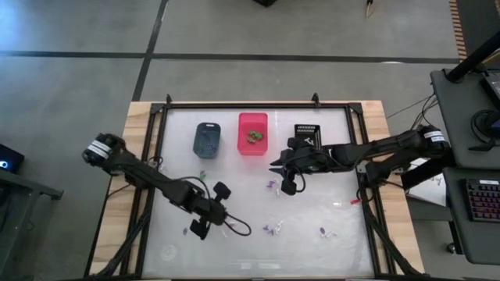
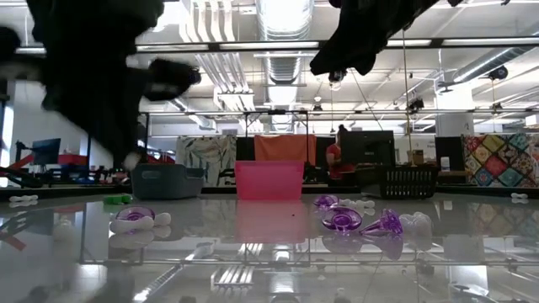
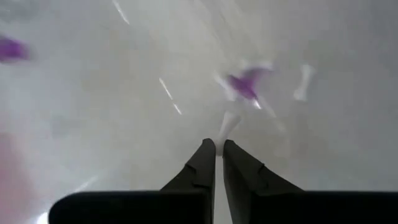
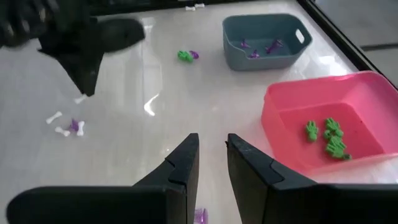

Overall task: Sort Halloween decoration
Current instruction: Put the white bone toy into the black bin

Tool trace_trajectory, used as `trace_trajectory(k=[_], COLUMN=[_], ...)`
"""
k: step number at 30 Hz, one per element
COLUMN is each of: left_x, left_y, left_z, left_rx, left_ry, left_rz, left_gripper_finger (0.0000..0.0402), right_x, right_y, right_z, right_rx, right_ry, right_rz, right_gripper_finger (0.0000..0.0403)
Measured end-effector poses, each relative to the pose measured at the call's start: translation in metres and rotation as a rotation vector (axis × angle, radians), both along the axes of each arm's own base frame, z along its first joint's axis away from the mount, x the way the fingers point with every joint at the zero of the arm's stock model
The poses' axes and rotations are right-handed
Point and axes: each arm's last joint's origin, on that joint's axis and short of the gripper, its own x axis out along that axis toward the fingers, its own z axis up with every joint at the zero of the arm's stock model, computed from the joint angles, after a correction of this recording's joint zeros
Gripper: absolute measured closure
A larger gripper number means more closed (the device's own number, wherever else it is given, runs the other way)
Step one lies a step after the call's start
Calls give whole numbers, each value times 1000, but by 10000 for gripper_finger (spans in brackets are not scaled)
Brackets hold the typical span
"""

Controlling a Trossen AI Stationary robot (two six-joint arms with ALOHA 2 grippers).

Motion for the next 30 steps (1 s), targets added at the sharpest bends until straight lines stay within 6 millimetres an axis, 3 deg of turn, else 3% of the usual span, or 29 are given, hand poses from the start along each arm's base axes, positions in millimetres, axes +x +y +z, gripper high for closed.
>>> trace_trajectory(k=[8, 12, 16, 22, 30], left_x=[-14, -19, -23, -22, 8], left_y=[22, 38, 53, 65, 64], left_z=[46, 58, 61, 55, 45], left_rx=[-73, -159, -261, -401, -466], left_ry=[-402, -665, -929, -1197, -1244], left_rz=[61, 115, 177, 247, 297], left_gripper_finger=[401, 401, 401, 401, 401], right_x=[-2, -5, -9, -9, 9], right_y=[0, 4, 14, 22, 26], right_z=[-22, -30, -28, -16, -3], right_rx=[-63, -133, -193, -299, -368], right_ry=[-157, -262, -421, -528, -568], right_rz=[43, 105, 220, 268, 280], right_gripper_finger=[330, 330, 330, 330, 330])
